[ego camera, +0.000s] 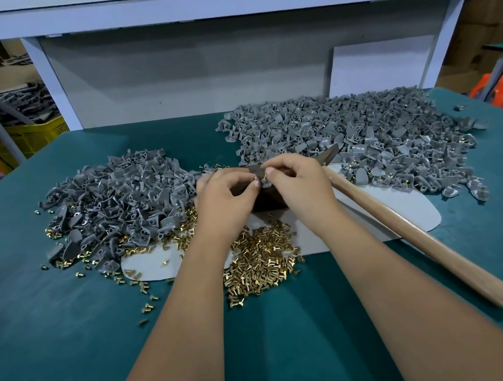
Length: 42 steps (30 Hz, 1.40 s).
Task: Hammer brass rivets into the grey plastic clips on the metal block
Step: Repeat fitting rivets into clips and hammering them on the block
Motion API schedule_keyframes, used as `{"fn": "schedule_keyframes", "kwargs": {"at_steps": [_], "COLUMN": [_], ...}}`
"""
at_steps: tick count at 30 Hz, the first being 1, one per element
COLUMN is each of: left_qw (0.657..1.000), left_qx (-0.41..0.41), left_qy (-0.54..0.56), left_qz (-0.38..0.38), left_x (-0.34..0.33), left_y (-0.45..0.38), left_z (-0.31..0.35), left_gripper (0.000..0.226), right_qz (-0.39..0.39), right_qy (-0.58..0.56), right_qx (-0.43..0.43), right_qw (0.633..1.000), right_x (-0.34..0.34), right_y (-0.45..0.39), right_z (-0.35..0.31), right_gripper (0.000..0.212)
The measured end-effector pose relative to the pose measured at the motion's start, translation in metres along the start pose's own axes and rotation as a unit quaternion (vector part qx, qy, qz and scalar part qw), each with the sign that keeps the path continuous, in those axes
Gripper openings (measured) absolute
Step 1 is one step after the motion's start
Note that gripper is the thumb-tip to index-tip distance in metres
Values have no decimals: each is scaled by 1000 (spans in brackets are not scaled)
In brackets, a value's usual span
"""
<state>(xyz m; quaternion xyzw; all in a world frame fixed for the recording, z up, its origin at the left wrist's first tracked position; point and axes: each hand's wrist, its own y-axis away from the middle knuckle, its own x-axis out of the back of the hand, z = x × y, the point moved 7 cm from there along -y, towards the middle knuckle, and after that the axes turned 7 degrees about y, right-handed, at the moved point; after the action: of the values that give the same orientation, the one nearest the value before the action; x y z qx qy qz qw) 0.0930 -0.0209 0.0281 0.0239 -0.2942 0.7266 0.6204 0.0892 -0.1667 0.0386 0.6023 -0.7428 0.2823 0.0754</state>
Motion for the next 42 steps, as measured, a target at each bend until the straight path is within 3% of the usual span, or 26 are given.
{"fn": "schedule_keyframes", "kwargs": {"at_steps": [3, 9, 27, 37, 42], "left_qw": [1000, 1000, 1000, 1000, 1000], "left_qx": [-1, -2, 6, -4, -6], "left_qy": [7, -3, 0, 5, 13], "left_qz": [0, 2, -1, 4, 2], "left_x": [-1, 0, -1, -2, -2], "left_y": [0, 0, 0, -1, -2], "left_z": [0, 0, -2, -3, -5], "left_gripper": [13, 13, 11, 8, 9], "right_qz": [14, 39, 49, 89, 65], "right_qy": [80, 132, 113, 177, 204], "right_qx": [28, 46, 39, 97, 81], "right_qw": [996, 989, 992, 975, 974], "right_x": [-3, -3, -2, -1, -2], "right_y": [0, 2, 3, 7, 2], "right_z": [-5, -10, -10, -16, -17], "right_gripper": [7, 5, 8, 10, 15]}}
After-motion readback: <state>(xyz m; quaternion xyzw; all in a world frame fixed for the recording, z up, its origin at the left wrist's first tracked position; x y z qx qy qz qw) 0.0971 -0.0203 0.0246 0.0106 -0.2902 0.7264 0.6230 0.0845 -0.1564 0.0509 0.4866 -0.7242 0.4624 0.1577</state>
